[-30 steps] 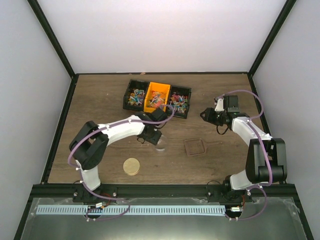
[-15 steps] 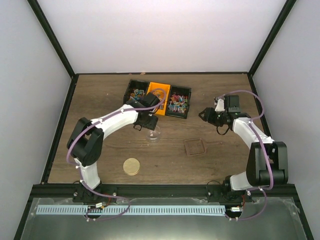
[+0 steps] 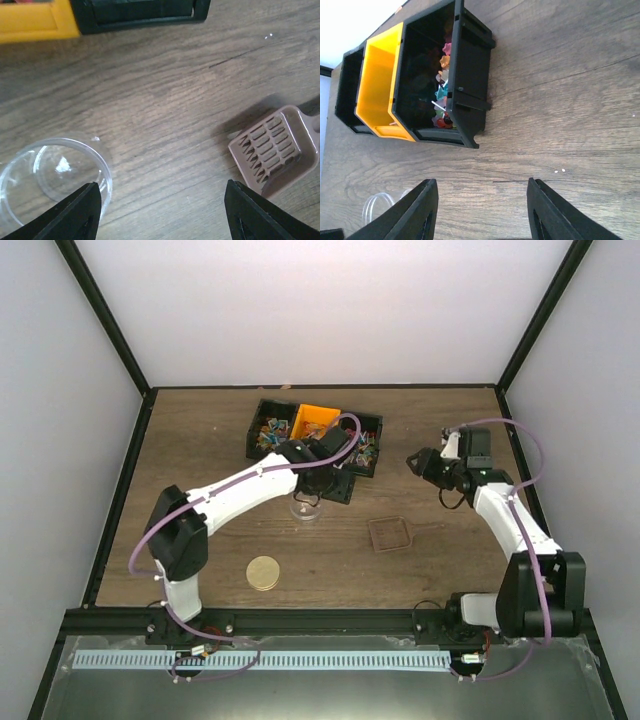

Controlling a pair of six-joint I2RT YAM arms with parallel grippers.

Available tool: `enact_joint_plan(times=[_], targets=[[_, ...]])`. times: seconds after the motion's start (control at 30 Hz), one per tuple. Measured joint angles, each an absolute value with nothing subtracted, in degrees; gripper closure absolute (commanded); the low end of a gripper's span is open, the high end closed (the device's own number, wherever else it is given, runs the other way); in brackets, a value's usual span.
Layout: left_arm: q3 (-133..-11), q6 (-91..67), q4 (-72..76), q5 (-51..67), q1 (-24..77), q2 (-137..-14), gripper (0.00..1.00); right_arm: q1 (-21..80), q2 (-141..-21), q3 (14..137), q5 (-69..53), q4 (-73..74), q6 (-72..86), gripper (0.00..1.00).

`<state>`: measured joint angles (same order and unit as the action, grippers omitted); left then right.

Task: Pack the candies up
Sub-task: Pick up the spatula from the center of the board.

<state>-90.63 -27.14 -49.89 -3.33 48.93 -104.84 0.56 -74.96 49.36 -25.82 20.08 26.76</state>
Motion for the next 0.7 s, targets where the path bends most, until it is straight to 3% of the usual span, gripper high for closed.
enact_joint_plan(times=[0.17, 0.43, 0.7], targets=[[-91.6, -30.6, -50.5, 0.4, 49.1, -108.3, 0.32, 0.1, -71.1, 49.0, -22.2, 20.9, 29.5, 0.49], [-90.9, -35.2, -44.9, 13.9, 48.9, -113.8, 0.43, -6.0, -65.6, 48.7, -19.1, 21.4, 34.3, 0.48], [-83.8, -42.1, -37.8, 23.6, 50.2, -114.6, 0.42, -7.2, -68.1, 49.3, -18.3, 21.9, 35.4, 0.41]])
